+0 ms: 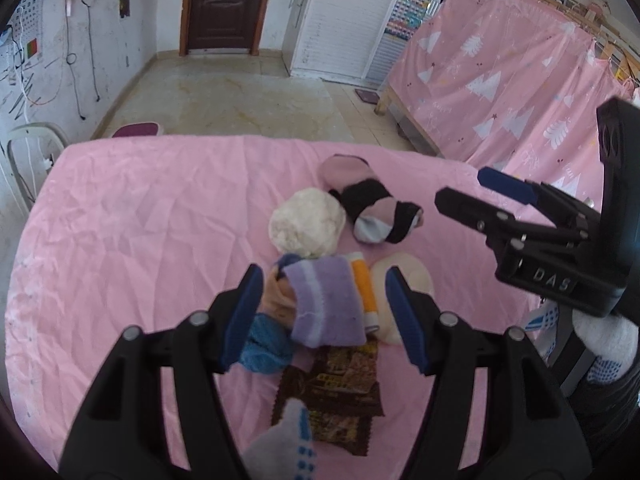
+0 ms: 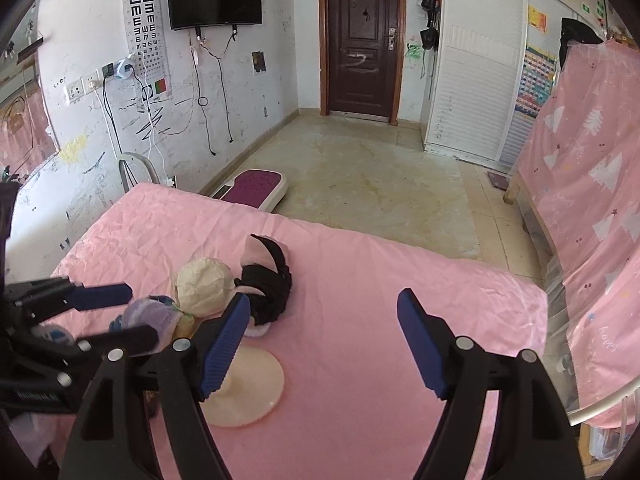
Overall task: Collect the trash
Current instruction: 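Move both open tools back over the items on the bed, then grasp the purple cloth with the left tool while the right tool grasps the black-and-white sock, then carry the purple cloth and sock to the basin and open both tools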
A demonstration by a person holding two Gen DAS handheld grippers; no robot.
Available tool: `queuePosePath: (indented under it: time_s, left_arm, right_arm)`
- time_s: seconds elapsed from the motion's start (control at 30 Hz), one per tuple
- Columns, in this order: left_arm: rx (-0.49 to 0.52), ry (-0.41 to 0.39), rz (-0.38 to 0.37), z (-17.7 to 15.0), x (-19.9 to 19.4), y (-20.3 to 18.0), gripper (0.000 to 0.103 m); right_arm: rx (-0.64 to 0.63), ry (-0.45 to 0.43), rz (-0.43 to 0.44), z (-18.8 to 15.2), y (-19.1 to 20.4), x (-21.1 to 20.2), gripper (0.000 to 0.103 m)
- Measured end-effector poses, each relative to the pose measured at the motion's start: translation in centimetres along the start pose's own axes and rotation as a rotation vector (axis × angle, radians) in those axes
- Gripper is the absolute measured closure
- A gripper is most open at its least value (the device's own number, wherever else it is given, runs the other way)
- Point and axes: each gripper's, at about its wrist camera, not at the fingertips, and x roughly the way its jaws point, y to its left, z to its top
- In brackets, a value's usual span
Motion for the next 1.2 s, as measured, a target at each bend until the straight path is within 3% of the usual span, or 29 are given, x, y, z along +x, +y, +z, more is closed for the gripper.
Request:
queuePosePath:
  time_s: [0.2, 0.3, 0.33, 0.37, 0.43, 0.63, 0.67, 0.83, 0.97, 1.2]
  left_arm:
    - [0.014, 0.03, -0.005, 0.0, 1.7, 0.2, 0.043]
    - [0.032, 0.029, -0.01, -0.2, 2.0, 0.1, 0.059]
    - [0.04, 0.025, -0.007, -0.2, 2.1, 0.1, 0.072]
    - [0.052, 0.019, 0.01, -0.3, 2.1, 0.0, 0.078]
    - [0.06, 0.011, 0.009, -0.4, 2.0, 0.0, 0.083]
    - [0.034, -0.022, -0.028, -0.7, 0.9, 0.9, 0.085]
    - [0.032, -0.03, -0.031, -0.8, 0.6, 1.1, 0.085]
    - [0.02, -0.056, -0.043, -0.7, -0.8, 1.5, 0.085]
    - [0.006, -0.069, -0.049, -0.9, -1.7, 1.8, 0.085]
    - [-0.008, -0.107, -0.021, -0.6, -4.1, 1.8, 0.085]
  right_arm:
    - [0.006, 0.023, 0.055, 1.1, 0.9, 2.1, 0.035]
    - [0.003, 0.045, 0.067, 1.5, 1.3, 3.4, 0.035]
    - [0.003, 0.051, 0.068, 1.5, 1.4, 3.8, 0.035]
    - [0.004, 0.057, 0.068, 1.5, 1.6, 4.3, 0.035]
    - [0.01, 0.075, 0.073, 1.5, 1.6, 5.3, 0.035]
    - [0.017, 0.113, 0.098, 1.2, 1.7, 6.9, 0.038]
    - [0.021, 0.118, 0.106, 1.1, 1.6, 7.1, 0.047]
    - [0.011, 0.142, 0.17, 1.0, 2.0, 7.4, 0.07]
    - [-0.027, 0.133, 0.156, 0.8, 2.6, 6.9, 0.075]
    - [0.017, 0.067, 0.157, 0.9, 1.1, 4.3, 0.076]
